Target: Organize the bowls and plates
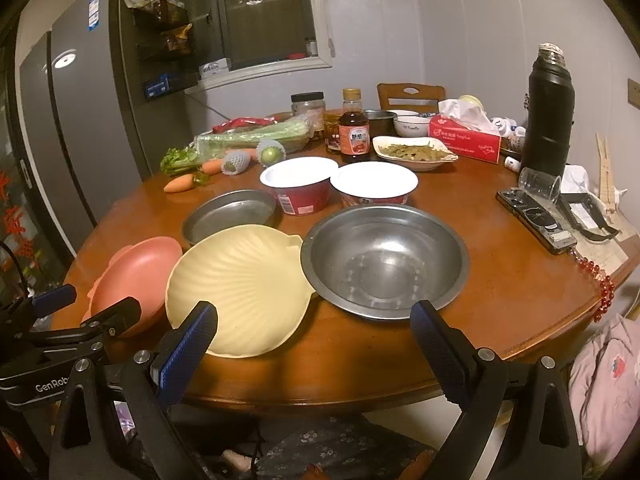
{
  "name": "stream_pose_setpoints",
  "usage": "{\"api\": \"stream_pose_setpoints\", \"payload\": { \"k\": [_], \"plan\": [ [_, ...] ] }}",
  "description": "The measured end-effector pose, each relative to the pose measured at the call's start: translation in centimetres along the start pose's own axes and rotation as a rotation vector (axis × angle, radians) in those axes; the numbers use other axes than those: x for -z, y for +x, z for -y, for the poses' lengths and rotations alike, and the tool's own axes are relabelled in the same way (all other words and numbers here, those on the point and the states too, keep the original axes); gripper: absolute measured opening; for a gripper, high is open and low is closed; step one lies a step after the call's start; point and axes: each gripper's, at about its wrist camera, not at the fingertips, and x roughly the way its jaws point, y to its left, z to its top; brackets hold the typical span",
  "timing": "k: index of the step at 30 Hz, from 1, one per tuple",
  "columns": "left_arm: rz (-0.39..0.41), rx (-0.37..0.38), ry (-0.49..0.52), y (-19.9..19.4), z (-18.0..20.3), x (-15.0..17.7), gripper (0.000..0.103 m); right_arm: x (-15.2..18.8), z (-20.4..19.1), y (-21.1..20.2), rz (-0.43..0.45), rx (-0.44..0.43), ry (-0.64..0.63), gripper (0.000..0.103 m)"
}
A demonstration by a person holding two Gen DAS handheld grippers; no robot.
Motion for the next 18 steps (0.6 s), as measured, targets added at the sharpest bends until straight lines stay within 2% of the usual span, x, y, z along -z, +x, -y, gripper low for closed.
{"api": "stream_pose_setpoints", "payload": {
  "k": [18],
  "plan": [
    [0.002, 0.000, 0.008, 0.02, -0.12, 0.14, 0.101, 0.12, -0.31, 0.15, -0.004, 0.001, -0.008, 0.098]
  ]
}}
